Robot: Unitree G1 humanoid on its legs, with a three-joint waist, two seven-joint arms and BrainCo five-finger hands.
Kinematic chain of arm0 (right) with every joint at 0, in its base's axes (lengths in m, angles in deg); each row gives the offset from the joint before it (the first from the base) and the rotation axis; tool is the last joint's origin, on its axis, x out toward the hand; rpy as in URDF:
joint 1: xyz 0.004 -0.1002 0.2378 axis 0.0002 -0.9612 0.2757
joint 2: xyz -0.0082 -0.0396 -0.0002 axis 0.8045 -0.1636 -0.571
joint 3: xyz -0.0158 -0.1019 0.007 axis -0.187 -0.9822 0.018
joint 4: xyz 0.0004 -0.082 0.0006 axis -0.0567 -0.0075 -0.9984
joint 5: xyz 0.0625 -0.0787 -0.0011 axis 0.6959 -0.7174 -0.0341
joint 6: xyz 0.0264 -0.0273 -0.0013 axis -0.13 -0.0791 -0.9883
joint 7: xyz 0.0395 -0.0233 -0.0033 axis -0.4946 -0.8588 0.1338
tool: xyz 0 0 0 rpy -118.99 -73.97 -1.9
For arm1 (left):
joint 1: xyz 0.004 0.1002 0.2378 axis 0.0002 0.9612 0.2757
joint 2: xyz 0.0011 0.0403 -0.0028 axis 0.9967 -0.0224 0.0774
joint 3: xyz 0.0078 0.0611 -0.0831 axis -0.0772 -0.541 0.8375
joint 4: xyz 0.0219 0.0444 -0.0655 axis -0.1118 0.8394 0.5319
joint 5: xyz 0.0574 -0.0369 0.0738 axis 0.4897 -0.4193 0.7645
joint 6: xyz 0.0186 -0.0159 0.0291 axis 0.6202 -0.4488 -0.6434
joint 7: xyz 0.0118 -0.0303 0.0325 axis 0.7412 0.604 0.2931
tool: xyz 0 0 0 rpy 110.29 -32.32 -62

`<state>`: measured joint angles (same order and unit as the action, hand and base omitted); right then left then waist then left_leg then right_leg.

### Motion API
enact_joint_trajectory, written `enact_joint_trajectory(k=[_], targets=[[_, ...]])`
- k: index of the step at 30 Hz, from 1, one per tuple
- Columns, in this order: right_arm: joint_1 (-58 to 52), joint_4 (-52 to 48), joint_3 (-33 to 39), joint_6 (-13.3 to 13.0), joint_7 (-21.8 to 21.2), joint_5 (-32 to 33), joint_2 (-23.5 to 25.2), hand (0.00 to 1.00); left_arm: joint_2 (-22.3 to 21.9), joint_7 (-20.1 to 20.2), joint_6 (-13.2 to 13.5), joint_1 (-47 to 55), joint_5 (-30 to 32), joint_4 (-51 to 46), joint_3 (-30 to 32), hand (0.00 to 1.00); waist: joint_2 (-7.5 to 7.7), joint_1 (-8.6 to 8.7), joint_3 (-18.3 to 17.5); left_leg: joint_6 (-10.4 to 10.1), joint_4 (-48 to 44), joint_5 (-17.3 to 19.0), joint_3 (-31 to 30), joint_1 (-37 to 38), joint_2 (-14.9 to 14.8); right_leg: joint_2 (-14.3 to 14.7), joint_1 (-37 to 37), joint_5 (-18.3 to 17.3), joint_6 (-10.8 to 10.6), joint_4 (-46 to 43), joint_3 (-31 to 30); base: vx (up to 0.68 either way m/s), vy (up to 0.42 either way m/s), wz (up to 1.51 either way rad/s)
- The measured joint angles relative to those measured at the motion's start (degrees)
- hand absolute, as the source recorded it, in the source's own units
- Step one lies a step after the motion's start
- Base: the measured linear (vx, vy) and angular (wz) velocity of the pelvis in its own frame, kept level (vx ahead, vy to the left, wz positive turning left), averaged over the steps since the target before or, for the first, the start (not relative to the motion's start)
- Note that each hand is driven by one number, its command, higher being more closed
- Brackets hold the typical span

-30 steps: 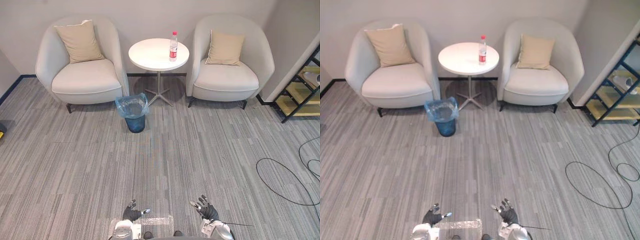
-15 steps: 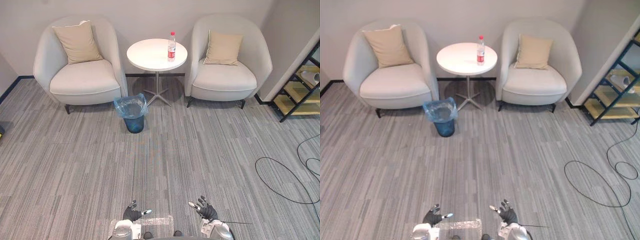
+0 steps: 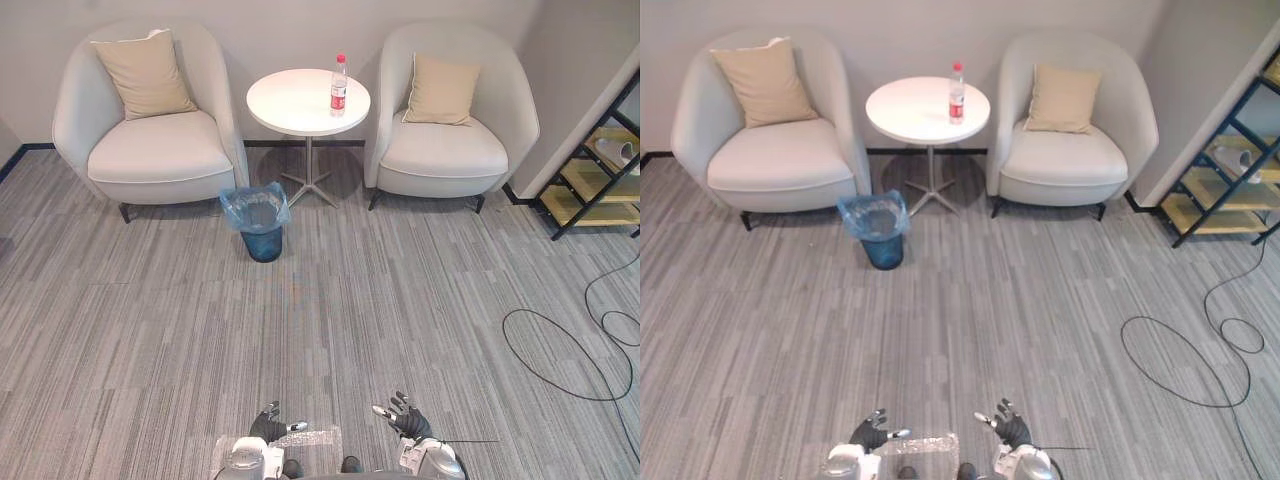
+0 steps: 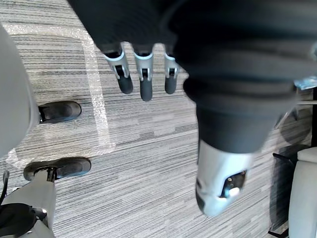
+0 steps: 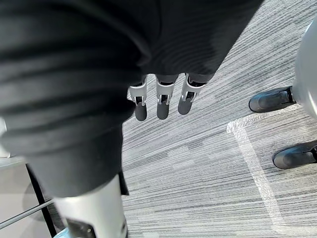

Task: Gather rubbish on tea table into small bin, then transfer packed bag to large trash can.

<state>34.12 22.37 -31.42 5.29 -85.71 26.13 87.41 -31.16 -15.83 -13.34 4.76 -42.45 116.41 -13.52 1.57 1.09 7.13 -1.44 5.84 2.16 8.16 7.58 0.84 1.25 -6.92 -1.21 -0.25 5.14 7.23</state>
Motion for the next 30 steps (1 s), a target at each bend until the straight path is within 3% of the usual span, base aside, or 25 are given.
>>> enact_joint_trajectory(k=[3,5,7,9,10,13,15,17,18,19,20,22,23,24,25,26,28,30], targets=[[0.0,-0.2,0.0,-0.1,0.0,0.2,0.1,0.00,0.4,0.0,-0.3,-0.5,0.0,0.0,0.1,0.00,0.45,0.00,0.1,-0.7,-5.8,3.3,0.5,-3.1,-0.6,0.1,0.5,-0.5,0.6,-0.1,-0.1,0.02,-0.044,-0.06],[0.0,-0.4,-0.1,-0.5,0.0,0.7,-0.1,0.00,0.5,0.0,-0.3,-0.9,0.0,-0.2,0.6,0.00,0.12,0.06,0.5,-2.0,-17.2,8.4,1.6,-7.4,-2.4,0.7,0.2,-2.5,1.7,-1.5,-0.4,0.06,-0.077,-0.05],[0.0,-0.5,-0.5,-0.7,0.0,1.0,-0.3,0.00,0.7,-0.1,-0.3,-1.4,0.0,-1.0,0.8,0.00,0.74,-0.10,1.8,-3.5,-29.4,9.7,3.9,-11.3,-4.0,0.6,-0.8,-4.1,2.7,-2.5,-1.1,0.04,-0.092,-0.10],[0.0,-1.0,-0.9,-0.7,0.0,1.2,-0.8,0.00,0.4,-0.2,-0.2,-1.5,-0.2,-3.0,2.5,0.00,0.42,-0.54,2.9,-3.8,-42.5,9.6,4.7,-16.0,-6.5,0.8,-2.1,-6.5,4.5,-5.3,-2.8,0.13,-0.076,-0.35],[0.0,-2.1,-1.1,-0.7,0.1,1.2,-1.2,0.00,-0.1,-0.2,-0.2,-1.5,-0.2,-3.1,2.9,0.00,-0.26,-0.52,3.2,-3.7,-46.5,11.7,4.6,-18.0,-7.2,0.8,-2.4,-7.8,5.0,-6.7,-3.9,0.21,-0.012,-0.41],[-0.2,-2.4,-1.0,-0.5,0.3,2.4,-2.6,0.00,-0.5,-0.2,-0.2,-1.8,-0.3,-4.3,2.8,0.00,-1.00,-0.40,4.0,-3.6,-43.2,13.1,4.7,-22.5,-6.9,-0.8,-3.2,-9.9,5.2,-7.8,-6.7,0.28,0.060,-0.48],[-0.1,-2.4,-1.0,-0.5,0.5,2.4,-2.6,0.00,-0.5,-0.2,-0.2,-1.8,-0.3,-4.8,2.6,0.00,-0.95,-0.61,4.0,-2.9,-33.9,10.9,5.2,-24.5,-5.1,-2.7,-3.4,-10.9,4.1,-7.8,-8.0,0.37,0.131,-0.47],[-0.3,-2.5,-1.1,-0.5,0.5,2.4,-2.8,0.00,-1.3,-0.2,-0.2,-2.1,-0.3,-4.8,2.2,0.00,-1.57,-0.67,4.1,-2.4,-20.7,3.9,4.6,-24.5,-2.3,-4.1,-4.8,-12.1,2.4,-6.7,-9.1,0.42,0.179,-0.47],[-0.7,-2.2,-1.4,-0.2,0.5,2.4,-3.2,0.00,-1.9,-0.2,-0.2,-1.8,-0.3,-5.1,2.3,0.00,-2.00,-1.49,4.0,1.7,-21.3,-0.8,3.2,-24.9,-1.9,-4.2,-5.5,-14.0,0.7,-7.3,-10.5,0.47,0.216,-0.57],[-0.3,-2.2,-1.6,-0.1,0.5,2.4,-2.9,0.00,-1.8,-0.3,-0.3,-2.3,-0.3,-5.1,2.5,0.00,-1.42,-1.51,4.1,1.8,-23.0,1.5,4.0,-24.8,-1.3,-5.1,-5.9,-14.6,0.1,-8.7,-11.1,0.70,0.308,-0.60],[-0.3,-2.6,-1.7,-0.1,0.3,2.3,-2.0,0.00,-1.6,-0.4,-0.2,-2.3,-0.3,-4.8,2.4,0.00,-0.65,-1.31,3.7,2.6,-22.5,3.9,5.3,-23.1,-0.5,-6.1,-1.7,-14.7,-0.1,-18.1,-11.2,0.55,0.217,-0.33],[-0.3,-2.6,-1.9,-0.1,0.1,2.2,-1.9,0.00,-1.7,-0.4,-0.2,-1.9,-0.5,-4.5,2.2,0.00,-0.18,-1.57,3.8,3.4,-21.4,4.4,6.6,-20.8,0.0,-6.6,1.4,-14.8,-1.4,-26.4,-11.6,0.49,0.192,-0.29],[0.0,-2.6,-1.9,0.0,0.0,2.2,-2.0,0.00,-1.5,-0.4,-0.3,-1.8,-0.8,-4.3,1.5,0.00,0.25,-1.30,4.0,3.9,-19.2,5.2,6.9,-17.2,1.0,-7.1,5.4,-13.6,-7.3,-37.5,-12.2,0.41,0.150,-0.19],[0.1,-2.7,-2.0,-0.1,-0.1,2.2,-2.1,0.00,-1.2,-0.4,-0.3,-1.7,-0.8,-3.9,0.5,0.00,0.24,-1.07,4.0,4.1,-18.0,5.9,6.8,-14.8,1.5,-7.1,7.6,-13.0,-11.4,-44.2,-12.2,0.49,0.170,-0.07],[0.1,-3.0,-2.2,-0.2,-0.1,2.1,-2.1,0.00,-0.7,-0.4,-0.3,-1.6,-0.9,-3.3,-0.5,0.00,0.25,-0.89,4.0,4.3,-16.8,6.6,6.7,-11.3,1.8,-7.1,10.1,-12.9,-13.0,-52.2,-11.5,0.47,0.120,0.06],[0.2,-3.6,-2.3,-0.2,-0.2,2.0,-2.2,0.00,-0.2,-0.5,-0.3,-1.7,-0.9,-2.4,-1.0,0.00,0.24,-0.86,4.3,4.4,-15.3,6.8,5.7,-7.3,1.9,-7.7,12.2,-13.9,-10.5,-57.5,-8.3,0.46,0.092,0.10],[0.3,-4.5,-2.8,-0.3,-0.5,0.4,-2.5,0.00,0.1,-0.5,-0.4,-1.7,-0.9,-2.3,-1.2,0.00,-0.49,-0.63,4.9,4.4,-11.5,6.8,5.0,-1.2,0.9,-9.5,15.6,-17.1,-4.1,-58.4,-1.0,0.45,0.009,0.13],[1.1,-4.8,-2.8,-0.3,-0.9,-0.1,-2.6,0.00,0.4,-0.4,-0.4,-1.8,-1.1,-2.3,-1.2,0.00,-1.16,-0.31,5.4,4.4,-10.9,6.8,3.9,1.2,-0.5,-9.6,19.4,-18.7,-2.7,-53.1,2.1,0.40,-0.089,0.25]])
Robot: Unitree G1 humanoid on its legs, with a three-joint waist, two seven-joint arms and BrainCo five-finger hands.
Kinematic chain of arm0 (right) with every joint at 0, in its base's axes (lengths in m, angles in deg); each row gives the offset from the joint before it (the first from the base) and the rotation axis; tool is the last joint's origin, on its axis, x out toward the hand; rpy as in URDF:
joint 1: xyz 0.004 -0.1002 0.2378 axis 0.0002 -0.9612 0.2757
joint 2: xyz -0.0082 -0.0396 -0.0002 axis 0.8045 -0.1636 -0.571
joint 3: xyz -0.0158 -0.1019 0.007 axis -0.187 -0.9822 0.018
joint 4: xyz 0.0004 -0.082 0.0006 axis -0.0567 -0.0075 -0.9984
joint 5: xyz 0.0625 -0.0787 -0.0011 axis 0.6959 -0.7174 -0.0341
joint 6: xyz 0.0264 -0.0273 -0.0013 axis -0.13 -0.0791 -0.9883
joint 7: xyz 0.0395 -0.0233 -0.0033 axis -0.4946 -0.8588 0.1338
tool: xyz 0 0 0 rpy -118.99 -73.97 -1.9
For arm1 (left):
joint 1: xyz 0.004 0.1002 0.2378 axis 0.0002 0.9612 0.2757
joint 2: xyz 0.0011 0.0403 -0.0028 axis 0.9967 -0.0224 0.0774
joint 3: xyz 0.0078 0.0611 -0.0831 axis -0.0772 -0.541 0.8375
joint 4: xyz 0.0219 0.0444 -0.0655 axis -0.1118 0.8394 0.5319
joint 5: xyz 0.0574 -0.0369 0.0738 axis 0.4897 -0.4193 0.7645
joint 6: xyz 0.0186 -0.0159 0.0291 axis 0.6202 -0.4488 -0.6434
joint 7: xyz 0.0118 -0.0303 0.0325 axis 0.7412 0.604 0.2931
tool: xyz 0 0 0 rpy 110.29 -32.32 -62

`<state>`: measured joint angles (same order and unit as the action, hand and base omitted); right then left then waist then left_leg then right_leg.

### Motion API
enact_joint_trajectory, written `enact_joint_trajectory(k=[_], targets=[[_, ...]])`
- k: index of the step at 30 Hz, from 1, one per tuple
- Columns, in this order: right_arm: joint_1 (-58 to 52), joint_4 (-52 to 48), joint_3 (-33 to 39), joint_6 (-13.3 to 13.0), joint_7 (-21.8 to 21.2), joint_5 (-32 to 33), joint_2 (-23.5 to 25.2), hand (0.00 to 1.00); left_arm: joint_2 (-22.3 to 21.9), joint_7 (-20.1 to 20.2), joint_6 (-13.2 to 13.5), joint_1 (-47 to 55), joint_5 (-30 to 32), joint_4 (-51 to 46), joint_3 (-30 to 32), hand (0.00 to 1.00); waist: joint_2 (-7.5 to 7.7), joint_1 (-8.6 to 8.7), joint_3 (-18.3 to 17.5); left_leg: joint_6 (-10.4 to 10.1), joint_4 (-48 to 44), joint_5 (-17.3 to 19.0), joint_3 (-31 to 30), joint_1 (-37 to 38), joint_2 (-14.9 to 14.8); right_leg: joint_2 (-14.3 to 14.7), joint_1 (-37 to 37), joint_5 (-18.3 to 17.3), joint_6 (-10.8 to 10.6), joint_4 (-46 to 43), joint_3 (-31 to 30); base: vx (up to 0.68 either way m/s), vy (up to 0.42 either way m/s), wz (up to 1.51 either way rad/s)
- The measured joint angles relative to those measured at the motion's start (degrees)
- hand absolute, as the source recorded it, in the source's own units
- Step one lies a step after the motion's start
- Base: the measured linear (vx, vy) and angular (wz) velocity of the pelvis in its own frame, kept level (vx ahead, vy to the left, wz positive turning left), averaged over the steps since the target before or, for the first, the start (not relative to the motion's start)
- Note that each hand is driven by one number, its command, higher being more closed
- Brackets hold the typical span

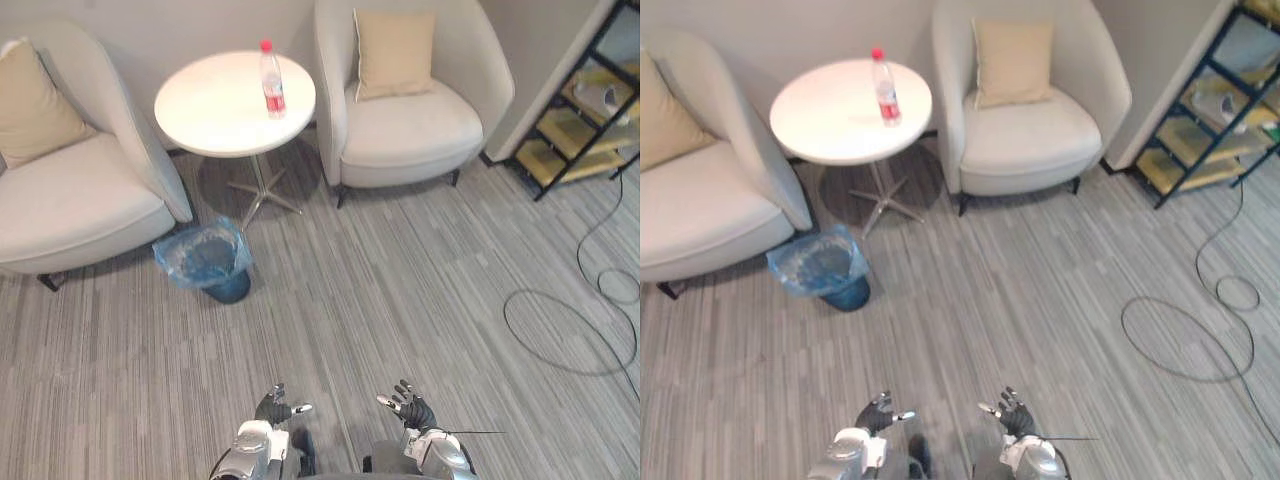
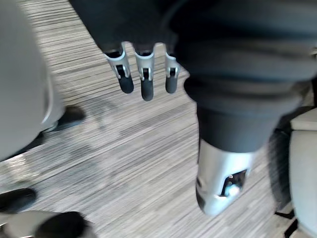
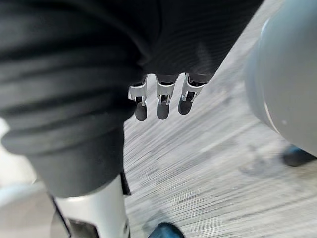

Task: Gather rubbish on tea table into small bin, then transfer packed bag to large trash can.

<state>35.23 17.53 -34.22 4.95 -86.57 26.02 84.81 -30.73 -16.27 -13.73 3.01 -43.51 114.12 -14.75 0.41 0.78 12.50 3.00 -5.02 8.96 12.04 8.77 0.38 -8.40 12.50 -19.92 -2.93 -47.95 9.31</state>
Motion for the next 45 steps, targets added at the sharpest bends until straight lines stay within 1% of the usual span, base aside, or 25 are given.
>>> enact_joint_trajectory(k=[2,3,4,5,6,7,8,9,11,14,17,19,21,22,24,27,28,29,31,34,36,37,38,41,45], targets=[[0.2,-0.6,0.0,-0.2,-0.3,0.0,-0.1,0.00,0.0,0.0,0.0,-0.1,-0.2,0.0,0.0,0.00,-0.33,0.50,0.3,0.0,-0.1,0.0,-1.6,1.5,-1.9,1.2,3.4,0.7,0.3,9.3,0.1,0.37,-0.180,0.39],[0.2,-1.1,0.0,-0.3,-0.3,0.1,-0.1,0.00,0.0,0.0,0.0,0.1,-0.2,0.0,0.2,0.00,-0.28,0.71,0.3,-0.1,-0.1,0.0,-2.6,2.5,-3.0,2.4,4.7,3.5,0.2,16.4,-1.6,0.41,-0.273,0.44],[0.1,-1.6,0.0,-0.3,-0.3,0.0,-0.1,0.00,0.0,0.1,0.0,0.5,-0.2,0.0,0.3,0.00,-0.09,0.91,0.2,-0.9,-0.1,0.5,-3.7,3.4,-3.5,3.3,4.8,7.9,-0.3,23.4,-3.2,0.45,-0.291,0.62],[-1.2,-1.5,0.0,-0.3,-0.3,0.1,0.2,0.00,0.1,0.1,0.1,1.3,-0.2,0.0,0.4,0.00,1.50,1.17,-0.5,-4.1,-0.7,2.4,-5.1,4.4,-2.6,2.9,3.9,18.8,1.3,31.5,-5.8,0.48,-0.347,0.61],[-1.2,-1.7,0.1,-0.5,-0.4,0.1,0.3,0.00,-0.3,0.2,0.1,1.4,-0.2,0.8,1.4,0.00,1.95,1.24,-0.3,-6.7,-1.9,4.6,-6.0,5.6,-3.3,2.8,4.7,18.3,1.7,28.0,-5.9,0.45,-0.325,0.46],[0.3,-1.1,0.0,-0.4,-0.2,0.1,-0.8,0.00,-1.3,0.1,0.1,0.6,-0.2,1.2,2.7,0.00,-0.21,1.07,-0.4,-7.3,-4.5,5.5,-6.6,4.8,-5.8,4.4,5.4,16.6,2.4,25.2,-4.5,0.50,-0.399,0.29],[0.3,0.0,0.0,-0.5,-0.2,0.1,-1.3,0.00,-2.2,0.1,0.2,0.2,-0.1,1.0,3.7,0.00,-1.03,1.21,-0.7,-7.3,-11.4,5.5,-7.9,1.5,-7.2,5.3,4.0,14.2,2.7,26.9,-3.7,0.45,-0.361,0.23],[0.3,-0.1,0.1,-0.4,-0.1,0.2,-1.7,0.00,-3.4,0.1,0.1,0.1,-0.2,1.1,5.6,0.00,-2.04,1.07,-0.1,-9.5,-22.6,4.2,-8.3,-3.6,-9.2,6.6,1.2,13.7,3.8,29.4,-3.1,0.38,-0.303,0.23],[-0.1,-0.3,0.2,-0.4,0.3,0.3,-2.0,0.00,-4.4,0.1,0.1,0.3,-0.3,0.5,7.3,0.00,-2.56,0.78,0.4,-11.4,-36.1,3.3,-7.9,-9.0,-12.0,7.8,-4.1,12.4,5.5,32.8,-1.8,0.33,-0.202,0.21],[-1.6,-0.3,0.2,-0.4,0.8,0.8,-1.2,0.00,-4.5,0.2,0.2,0.1,-0.8,-1.3,7.7,0.00,-1.00,-0.75,1.2,-9.5,-43.6,5.2,-3.0,-14.4,-13.4,7.9,-13.0,11.2,6.5,37.9,-0.6,0.33,-0.142,0.18],[-1.0,0.1,0.2,-0.4,0.9,0.8,-1.2,0.00,-4.5,0.2,0.4,-0.4,-0.8,-2.2,7.3,0.00,-0.89,-0.92,1.1,-8.5,-30.4,5.8,1.3,-21.0,-10.3,7.1,-17.6,11.3,5.2,42.7,0.4,0.38,-0.052,0.09],[-1.1,0.4,0.2,-0.2,0.9,0.8,-1.2,0.00,-4.3,0.2,0.4,-0.7,-0.8,-2.3,5.9,0.00,-1.19,-1.30,1.0,-7.9,-13.4,0.9,1.6,-21.9,-5.9,6.0,-19.6,10.7,3.8,44.4,0.2,0.40,0.086,-0.06],[-1.0,0.7,0.0,-0.2,0.9,0.7,-1.2,0.00,-4.1,0.3,0.3,-0.9,-0.7,-2.3,5.2,0.00,-1.33,-1.96,0.9,-5.6,-2.8,-11.1,1.1,-20.3,-3.1,5.6,-21.9,9.5,1.8,45.5,-1.0,0.42,0.128,-0.23],[-1.0,1.3,-0.1,-0.2,0.9,0.7,-0.5,0.00,-3.8,0.4,0.1,-1.2,-0.7,-1.9,5.1,0.00,-0.16,-2.06,0.5,-2.4,-1.9,-11.5,1.6,-18.8,-1.2,4.3,-22.8,9.0,1.0,45.7,-1.7,0.46,0.129,-0.08],[-0.8,1.4,0.0,-0.2,0.8,0.5,0.5,0.00,-2.7,0.4,0.1,-2.1,-0.7,-1.2,4.4,0.00,1.42,-1.65,0.0,-0.7,-3.3,-8.6,1.9,-18.9,0.2,2.4,-22.7,9.2,0.0,44.3,-1.9,0.48,0.145,0.10],[-0.5,2.5,0.0,-0.2,0.2,0.1,0.6,0.00,-2.4,0.4,0.0,-1.5,-0.1,-0.1,1.8,0.00,1.30,-1.84,0.0,-0.3,-2.8,-4.2,2.9,-13.1,0.7,0.9,-16.0,7.9,-4.5,22.0,-4.6,0.36,0.132,-0.16],[-0.3,2.3,0.1,-0.4,0.0,0.0,0.6,0.00,-1.8,0.5,-0.1,-1.6,0.1,0.1,0.1,0.00,1.22,-1.45,0.0,0.0,-1.4,-3.3,2.0,-9.8,1.3,0.1,-12.5,7.8,-7.5,11.7,-4.8,0.39,0.133,0.19],[-0.2,2.1,0.1,-0.5,-0.1,-0.2,0.5,0.00,-1.3,0.5,-0.1,-1.9,0.5,1.1,-1.6,0.00,1.12,-0.69,0.0,0.0,-0.6,-2.0,0.8,-6.7,1.6,-0.6,-10.1,5.8,-6.5,4.0,-3.6,0.47,0.122,0.35],[0.2,2.2,0.0,-0.5,-0.2,-0.5,0.4,0.00,-1.0,0.5,-0.2,-2.5,0.9,1.4,-2.6,0.00,0.49,-0.42,0.1,-0.1,0.8,-1.3,-0.5,-3.1,1.6,-1.7,-7.1,3.0,-3.5,1.1,0.4,0.47,0.033,0.44],[0.6,2.0,0.0,-0.9,-0.5,-1.7,0.2,0.00,-0.9,0.4,-0.3,-2.6,0.9,1.5,-2.7,0.00,0.02,0.13,0.0,-0.1,0.7,-1.3,-3.3,-0.2,-0.3,-0.4,-2.4,1.2,-0.3,11.9,3.9,0.35,-0.092,0.55],[0.9,1.9,0.0,-1.1,-0.6,-1.7,0.1,0.00,-0.9,0.5,-0.3,-2.5,0.9,1.5,-2.7,0.00,-0.33,0.43,0.0,-1.0,0.5,-0.9,-5.1,0.7,-2.0,2.9,-1.8,7.1,-0.2,27.0,1.1,0.34,-0.172,0.65],[0.5,2.4,0.0,-1.1,-0.7,-1.7,0.4,0.00,-0.6,0.5,-0.3,-2.1,0.9,1.5,-2.7,0.00,0.96,0.34,-0.5,-2.9,0.5,0.2,-5.2,1.4,-1.5,3.2,-2.3,15.1,0.6,35.1,-2.1,0.37,-0.209,0.49],[1.0,2.6,0.1,-1.2,-0.8,-1.7,0.0,0.00,-1.5,0.4,-0.5,-2.2,0.9,2.7,-1.4,0.00,0.15,-0.04,-0.6,-5.7,0.4,2.8,-6.3,2.9,-2.5,4.3,-2.6,22.0,2.1,35.9,-3.0,0.44,-0.226,0.32],[1.2,3.5,0.2,-1.1,-0.8,-1.9,-1.4,0.00,-3.6,0.5,-0.4,-1.1,0.9,3.7,1.1,0.00,-2.76,0.26,-1.1,-6.0,-2.2,2.6,-7.6,2.3,-4.9,5.8,-5.6,20.2,3.1,38.3,-0.9,0.31,-0.168,0.24],[0.1,3.5,0.1,-1.3,-0.4,-1.9,-1.9,0.00,-4.0,0.5,0.0,-1.2,0.9,3.8,1.8,0.00,-2.46,0.03,-0.9,-6.3,-13.3,2.5,-7.8,-0.9,-6.1,5.8,-11.9,18.7,3.5,42.1,1.9,0.20,-0.117,0.47]])
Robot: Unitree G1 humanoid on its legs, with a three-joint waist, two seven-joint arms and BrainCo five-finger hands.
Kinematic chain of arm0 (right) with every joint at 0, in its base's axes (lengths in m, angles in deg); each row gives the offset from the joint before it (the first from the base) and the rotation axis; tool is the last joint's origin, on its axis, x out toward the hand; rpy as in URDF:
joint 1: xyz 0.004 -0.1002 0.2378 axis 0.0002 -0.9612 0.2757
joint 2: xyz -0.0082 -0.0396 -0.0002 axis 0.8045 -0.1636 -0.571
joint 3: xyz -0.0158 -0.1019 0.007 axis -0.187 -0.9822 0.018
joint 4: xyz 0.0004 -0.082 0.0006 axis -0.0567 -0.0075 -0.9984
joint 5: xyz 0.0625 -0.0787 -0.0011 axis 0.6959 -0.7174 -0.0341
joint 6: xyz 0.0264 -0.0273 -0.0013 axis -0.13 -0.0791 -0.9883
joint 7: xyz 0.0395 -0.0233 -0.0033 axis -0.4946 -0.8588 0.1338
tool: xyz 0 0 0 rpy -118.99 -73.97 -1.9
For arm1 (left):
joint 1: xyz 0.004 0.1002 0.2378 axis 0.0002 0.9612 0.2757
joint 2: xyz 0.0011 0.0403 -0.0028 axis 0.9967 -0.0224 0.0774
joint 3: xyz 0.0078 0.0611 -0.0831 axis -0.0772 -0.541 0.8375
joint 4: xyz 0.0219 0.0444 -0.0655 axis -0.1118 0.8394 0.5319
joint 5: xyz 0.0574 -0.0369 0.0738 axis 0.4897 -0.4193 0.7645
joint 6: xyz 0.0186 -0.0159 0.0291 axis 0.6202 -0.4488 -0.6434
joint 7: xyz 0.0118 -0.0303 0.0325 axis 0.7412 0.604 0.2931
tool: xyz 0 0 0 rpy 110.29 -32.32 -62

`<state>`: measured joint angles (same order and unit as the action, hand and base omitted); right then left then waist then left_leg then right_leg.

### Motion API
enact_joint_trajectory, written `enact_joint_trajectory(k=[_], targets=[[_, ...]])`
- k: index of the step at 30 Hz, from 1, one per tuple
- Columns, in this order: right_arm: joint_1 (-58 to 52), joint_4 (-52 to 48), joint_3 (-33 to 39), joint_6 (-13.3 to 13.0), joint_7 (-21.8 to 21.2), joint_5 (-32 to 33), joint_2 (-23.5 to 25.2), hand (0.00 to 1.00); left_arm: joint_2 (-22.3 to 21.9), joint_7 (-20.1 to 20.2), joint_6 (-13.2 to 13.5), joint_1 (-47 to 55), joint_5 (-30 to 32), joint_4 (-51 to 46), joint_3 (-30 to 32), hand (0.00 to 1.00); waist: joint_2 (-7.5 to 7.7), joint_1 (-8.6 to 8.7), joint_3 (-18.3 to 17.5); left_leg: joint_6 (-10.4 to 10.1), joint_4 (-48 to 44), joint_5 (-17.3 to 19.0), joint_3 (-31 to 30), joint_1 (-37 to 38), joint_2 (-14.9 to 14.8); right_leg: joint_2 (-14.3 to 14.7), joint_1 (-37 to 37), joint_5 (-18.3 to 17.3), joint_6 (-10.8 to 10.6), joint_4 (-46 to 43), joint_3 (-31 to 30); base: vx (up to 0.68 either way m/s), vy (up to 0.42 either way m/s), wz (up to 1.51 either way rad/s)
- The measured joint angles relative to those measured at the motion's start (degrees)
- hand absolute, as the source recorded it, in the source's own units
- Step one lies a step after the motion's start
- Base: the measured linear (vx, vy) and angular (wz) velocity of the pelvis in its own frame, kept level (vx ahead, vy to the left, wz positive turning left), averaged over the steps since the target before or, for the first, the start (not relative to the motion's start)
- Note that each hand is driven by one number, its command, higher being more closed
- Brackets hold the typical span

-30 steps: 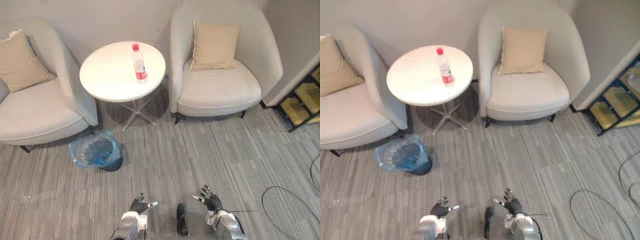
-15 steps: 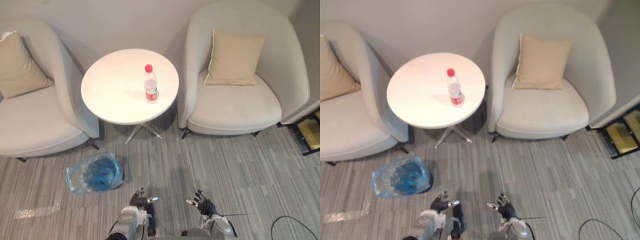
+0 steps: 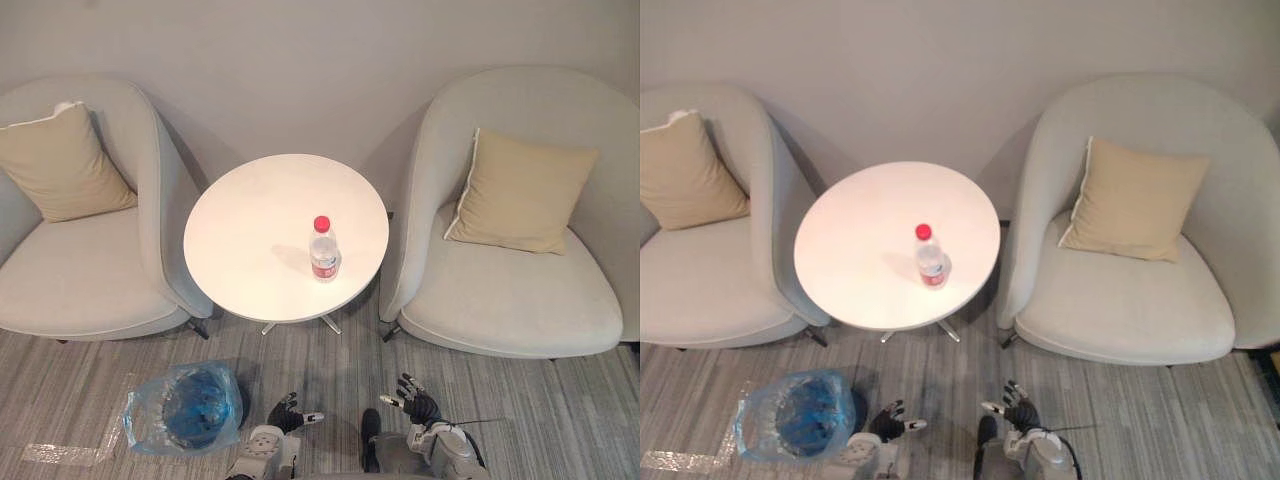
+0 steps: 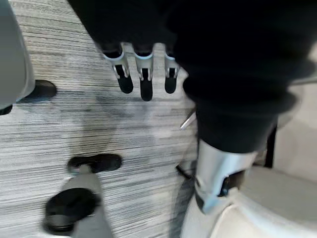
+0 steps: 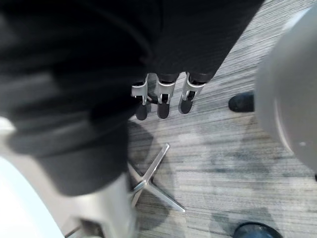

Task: Gather rubbish on tea table into small bin, then transfer packed bag to large trash can.

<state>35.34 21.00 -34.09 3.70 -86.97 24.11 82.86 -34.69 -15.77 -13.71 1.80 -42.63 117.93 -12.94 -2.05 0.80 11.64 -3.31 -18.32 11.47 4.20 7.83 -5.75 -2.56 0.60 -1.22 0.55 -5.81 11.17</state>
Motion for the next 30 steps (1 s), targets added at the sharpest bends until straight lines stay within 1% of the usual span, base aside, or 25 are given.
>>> enact_joint_trajectory(k=[1,2,3,4,6,7,8,9,11,13,16,18,20,25,26,28,30], targets=[[-0.3,0.0,-0.1,0.0,0.2,0.0,0.0,0.00,0.0,0.0,0.0,0.1,0.0,-0.2,0.0,0.00,0.36,-0.11,0.2,-0.8,-4.6,-0.4,0.3,-1.9,-0.4,-0.2,-1.4,-0.4,0.2,0.7,0.5,0.11,-0.048,0.46],[-0.5,0.0,-0.1,0.0,0.3,0.1,0.2,0.00,0.4,-0.1,0.2,0.2,0.0,-0.7,0.1,0.00,1.35,-0.84,0.6,-2.4,-9.3,0.1,1.7,-4.2,-1.0,-0.8,-2.7,-0.8,0.5,1.6,0.8,0.09,-0.014,0.31],[-0.7,0.0,-0.1,0.0,0.4,0.3,0.2,0.00,0.4,-0.1,0.2,0.2,0.0,-0.8,0.1,0.00,1.17,-1.13,0.4,-2.3,-9.7,1.5,2.8,-5.1,-1.5,-0.8,-3.1,-0.9,0.6,2.0,0.9,0.12,0.013,0.18],[-0.6,0.0,-0.1,0.0,0.6,0.3,0.2,0.00,0.4,-0.1,0.2,0.1,0.0,-0.9,0.1,0.00,0.97,-1.19,0.4,-1.8,-7.6,3.5,4.4,-6.4,-2.0,-0.9,-3.5,-0.9,0.6,2.6,0.9,0.12,0.051,0.00],[-0.8,-0.2,-0.1,-0.2,0.9,0.3,0.3,0.00,0.6,-0.1,0.2,0.2,0.0,-1.1,0.0,0.00,0.99,-1.16,0.4,-1.6,0.1,2.9,4.7,-7.5,-1.2,-1.8,-3.9,-0.9,-0.1,2.7,1.2,0.09,0.081,-0.09],[-1.2,-0.9,-0.1,-0.4,1.3,0.3,0.1,0.00,0.6,-0.1,0.1,0.2,0.0,-1.1,-0.1,0.00,0.61,-1.07,0.3,-2.0,6.5,-1.0,4.3,-7.9,-1.0,-2.0,-4.2,-1.2,-0.9,2.7,1.2,0.09,0.129,-0.06],[-1.4,-1.1,-0.1,-0.8,1.6,0.2,-0.2,0.00,0.7,-0.1,0.1,0.3,0.0,-1.2,-0.1,0.00,-0.45,-0.92,0.1,-3.5,8.8,-6.6,3.2,-8.6,-1.2,-1.1,-4.9,-1.5,-1.8,2.7,0.7,0.10,0.126,-0.03],[-1.7,-1.2,-0.2,-0.7,1.9,0.1,-0.2,0.00,0.8,-0.1,0.2,0.1,0.0,-1.3,-0.2,0.00,0.21,-0.98,-0.6,-3.2,8.6,-6.7,3.1,-7.9,-0.7,-1.4,-5.4,-1.3,-2.5,3.3,0.2,0.13,0.120,-0.01],[-2.2,-1.8,-1.1,-1.2,2.8,-0.9,1.2,0.00,2.8,-0.3,0.3,0.2,0.0,-1.5,-0.5,0.00,1.94,-0.96,-1.6,-2.5,10.8,-6.6,3.6,-7.2,0.6,-2.7,-5.5,-1.5,-3.3,4.2,-0.2,0.12,0.105,0.00],[-3.0,-4.0,-1.2,-1.3,3.7,-2.5,1.8,0.00,3.7,-0.5,0.2,0.8,0.0,-1.5,-0.5,0.00,2.46,-1.10,-1.9,-1.9,13.3,-7.1,4.4,-5.5,1.6,-3.5,-5.5,-1.8,-3.9,4.2,-0.7,0.09,0.079,-0.10],[-3.6,-8.7,-1.2,-1.9,6.0,-3.8,1.9,0.00,3.6,-0.6,0.3,1.6,0.0,-1.6,-0.6,0.00,1.70,-0.72,-2.3,-1.2,16.8,-7.8,4.6,-3.5,3.0,-4.5,-5.7,-2.5,-4.8,4.2,-1.1,0.12,0.072,-0.07],[-3.8,-12.8,-1.2,-2.5,7.7,-5.0,1.9,0.00,3.4,-1.3,0.3,1.9,0.0,-1.5,-0.6,0.00,1.44,-0.62,-2.4,-1.2,17.8,-7.8,4.7,-3.1,3.3,-4.5,-5.6,-2.7,-5.0,4.4,-1.1,0.12,0.033,-0.02],[-3.7,-17.1,-1.0,-3.7,9.8,-8.6,1.8,0.00,3.5,-1.8,0.3,2.2,-0.1,-1.6,-0.6,0.00,1.59,-0.60,-2.5,-1.2,18.2,-7.9,4.7,-3.0,3.4,-4.3,-5.9,-2.7,-5.0,5.1,-1.1,0.11,0.014,0.00],[-3.4,-24.2,-0.4,-5.2,13.3,-13.9,1.1,0.00,3.7,-2.8,1.1,2.6,-0.2,-1.6,-0.7,0.00,1.85,-0.67,-2.8,-1.2,18.2,-7.8,4.6,-2.9,3.3,-4.1,-6.6,-2.7,-4.9,6.2,-1.1,0.09,-0.015,-0.01],[-3.2,-25.4,0.0,-5.3,14.2,-15.7,0.7,0.00,3.7,-2.8,1.1,2.6,-0.3,-1.6,-0.7,0.00,1.87,-0.69,-2.8,-1.2,18.2,-7.8,4.5,-2.9,3.3,-4.0,-6.6,-2.6,-4.9,6.2,-1.2,0.07,-0.019,0.01],[-3.4,-27.5,0.1,-5.4,14.7,-16.3,0.1,0.00,3.8,-2.8,1.2,2.6,-0.5,-1.7,-0.5,0.00,1.92,-0.71,-2.8,-1.2,18.2,-7.8,4.4,-2.9,3.2,-3.9,-6.6,-2.6,-4.9,6.2,-1.1,0.05,-0.013,0.01],[-3.4,-28.6,0.4,-5.5,15.1,-18.4,0.0,0.00,3.9,-2.8,1.2,2.8,-0.5,-1.7,-0.4,0.00,2.18,-0.66,-3.0,-1.2,18.2,-7.8,4.3,-2.9,3.2,-3.9,-6.6,-2.6,-4.9,6.3,-1.1,0.00,0.000,0.00]])
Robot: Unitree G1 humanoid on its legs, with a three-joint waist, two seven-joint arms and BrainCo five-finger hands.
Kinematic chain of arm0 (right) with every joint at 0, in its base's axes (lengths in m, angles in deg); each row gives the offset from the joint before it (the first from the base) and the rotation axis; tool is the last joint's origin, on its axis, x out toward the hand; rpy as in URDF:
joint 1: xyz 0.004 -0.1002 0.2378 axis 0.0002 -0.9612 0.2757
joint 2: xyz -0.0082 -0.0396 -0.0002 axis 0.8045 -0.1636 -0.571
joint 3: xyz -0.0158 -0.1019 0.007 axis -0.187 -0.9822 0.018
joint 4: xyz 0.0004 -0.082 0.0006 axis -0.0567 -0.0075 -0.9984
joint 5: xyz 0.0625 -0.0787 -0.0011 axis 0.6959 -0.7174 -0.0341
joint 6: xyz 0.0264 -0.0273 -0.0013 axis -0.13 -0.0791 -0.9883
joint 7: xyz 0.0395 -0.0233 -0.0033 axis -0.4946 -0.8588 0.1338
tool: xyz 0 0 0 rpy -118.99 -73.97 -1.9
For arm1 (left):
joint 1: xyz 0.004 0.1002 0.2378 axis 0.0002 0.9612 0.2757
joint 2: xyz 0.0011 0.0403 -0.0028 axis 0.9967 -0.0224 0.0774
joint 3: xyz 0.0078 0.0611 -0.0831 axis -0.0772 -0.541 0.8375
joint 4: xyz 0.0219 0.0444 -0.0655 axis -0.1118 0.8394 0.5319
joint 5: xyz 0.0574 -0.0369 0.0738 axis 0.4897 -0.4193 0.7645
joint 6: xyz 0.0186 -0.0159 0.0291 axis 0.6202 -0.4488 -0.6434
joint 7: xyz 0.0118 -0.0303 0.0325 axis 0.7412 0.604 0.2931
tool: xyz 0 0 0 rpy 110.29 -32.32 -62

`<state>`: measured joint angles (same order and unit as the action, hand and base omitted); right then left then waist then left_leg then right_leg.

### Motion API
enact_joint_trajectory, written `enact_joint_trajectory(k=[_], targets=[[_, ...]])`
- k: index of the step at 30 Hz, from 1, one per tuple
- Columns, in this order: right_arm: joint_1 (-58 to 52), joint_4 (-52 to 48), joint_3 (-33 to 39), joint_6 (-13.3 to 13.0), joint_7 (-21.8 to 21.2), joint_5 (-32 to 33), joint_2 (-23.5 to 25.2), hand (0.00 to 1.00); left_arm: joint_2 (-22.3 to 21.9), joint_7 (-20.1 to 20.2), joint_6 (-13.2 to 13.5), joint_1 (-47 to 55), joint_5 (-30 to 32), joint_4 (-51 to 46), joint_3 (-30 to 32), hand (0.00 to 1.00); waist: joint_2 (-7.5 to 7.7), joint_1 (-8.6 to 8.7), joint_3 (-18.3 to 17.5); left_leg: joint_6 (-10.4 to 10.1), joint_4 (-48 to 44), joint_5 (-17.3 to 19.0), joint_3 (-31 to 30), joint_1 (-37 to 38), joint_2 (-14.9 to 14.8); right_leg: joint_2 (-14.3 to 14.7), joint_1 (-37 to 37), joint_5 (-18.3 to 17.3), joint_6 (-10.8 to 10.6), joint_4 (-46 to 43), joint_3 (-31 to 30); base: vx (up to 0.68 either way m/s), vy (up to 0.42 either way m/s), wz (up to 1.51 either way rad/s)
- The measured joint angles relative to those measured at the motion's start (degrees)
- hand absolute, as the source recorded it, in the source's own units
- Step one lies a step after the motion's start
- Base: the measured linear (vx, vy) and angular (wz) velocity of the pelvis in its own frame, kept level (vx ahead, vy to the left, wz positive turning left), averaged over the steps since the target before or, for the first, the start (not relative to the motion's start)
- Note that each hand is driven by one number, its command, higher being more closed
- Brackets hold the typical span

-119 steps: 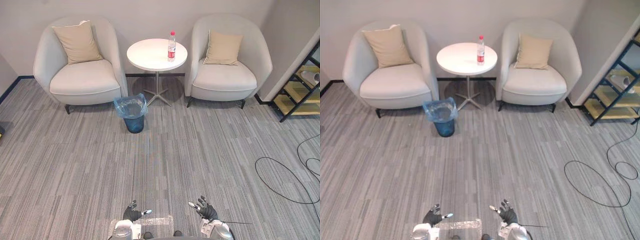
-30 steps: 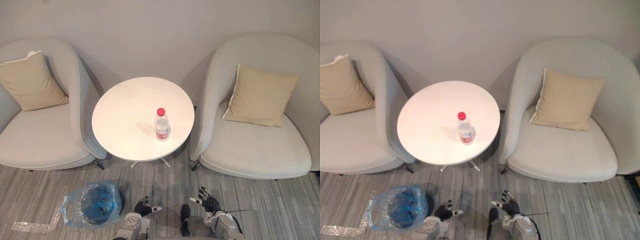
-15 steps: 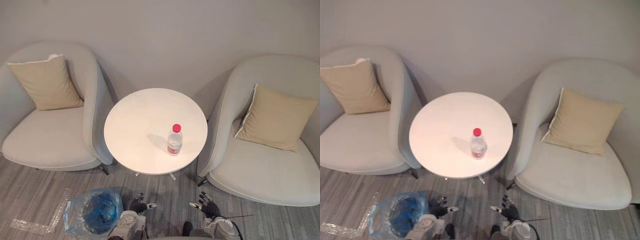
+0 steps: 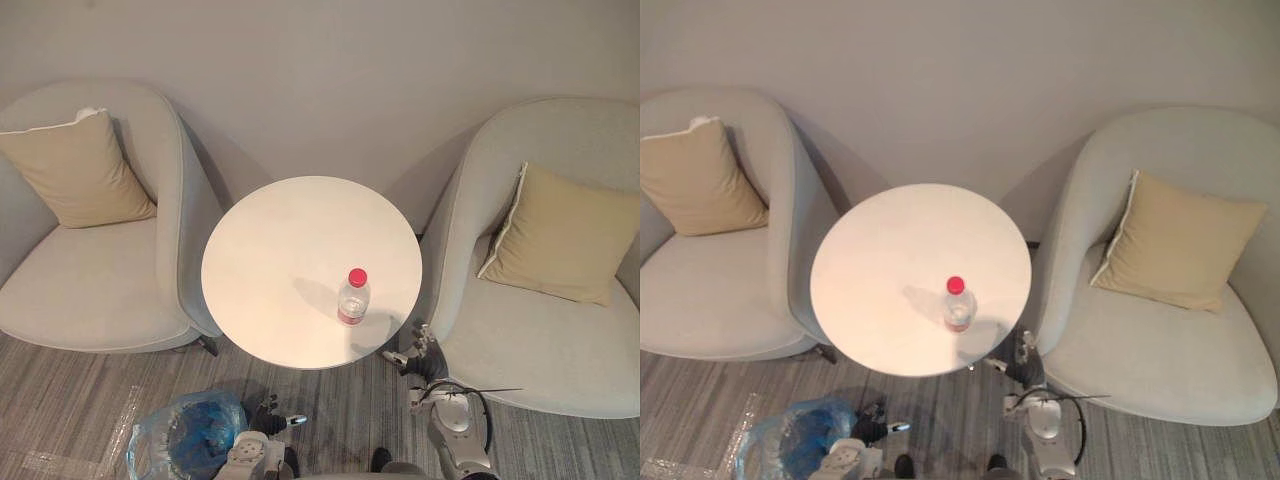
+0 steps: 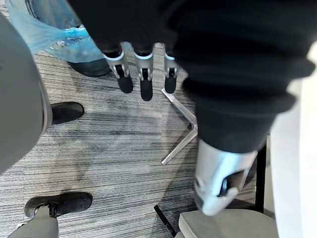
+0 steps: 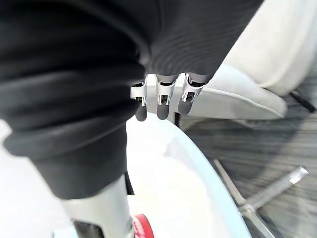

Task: Gather rubbish on tea table into small bin, then transfer packed bag to large trash can.

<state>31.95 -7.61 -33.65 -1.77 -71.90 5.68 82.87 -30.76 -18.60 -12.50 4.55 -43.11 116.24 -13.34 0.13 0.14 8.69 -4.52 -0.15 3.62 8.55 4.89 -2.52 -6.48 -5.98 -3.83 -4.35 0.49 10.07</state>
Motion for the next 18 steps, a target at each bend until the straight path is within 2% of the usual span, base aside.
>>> enact_joint_trajectory(k=[4,12,18], targets=[[0.2,-3.3,0.0,0.0,0.2,-2.5,0.0,0.00,0.6,0.0,0.1,0.5,-0.1,-0.5,0.5,0.00,1.32,-0.05,-0.8,0.0,0.0,0.0,-1.4,-1.0,0.1,0.0,-0.1,0.3,0.2,1.0,1.0,0.01,-0.008,0.12],[3.7,-4.0,-0.2,0.0,-1.4,-2.6,-0.4,0.00,0.5,0.1,1.3,1.3,-0.7,-1.3,2.7,0.00,1.57,-0.17,-0.9,0.2,0.0,-0.2,-3.6,-1.7,0.7,-0.4,-0.7,0.5,0.2,1.2,2.8,-0.04,0.001,0.15],[6.6,-3.5,-0.6,0.0,-2.2,-2.0,-1.0,0.00,0.6,0.1,1.6,1.7,-0.9,-2.3,2.8,0.00,1.55,-0.39,-0.9,1.0,0.7,-1.6,-6.1,-2.9,1.3,-0.7,-0.6,1.0,0.2,1.7,4.9,-0.08,-0.004,0.20]])
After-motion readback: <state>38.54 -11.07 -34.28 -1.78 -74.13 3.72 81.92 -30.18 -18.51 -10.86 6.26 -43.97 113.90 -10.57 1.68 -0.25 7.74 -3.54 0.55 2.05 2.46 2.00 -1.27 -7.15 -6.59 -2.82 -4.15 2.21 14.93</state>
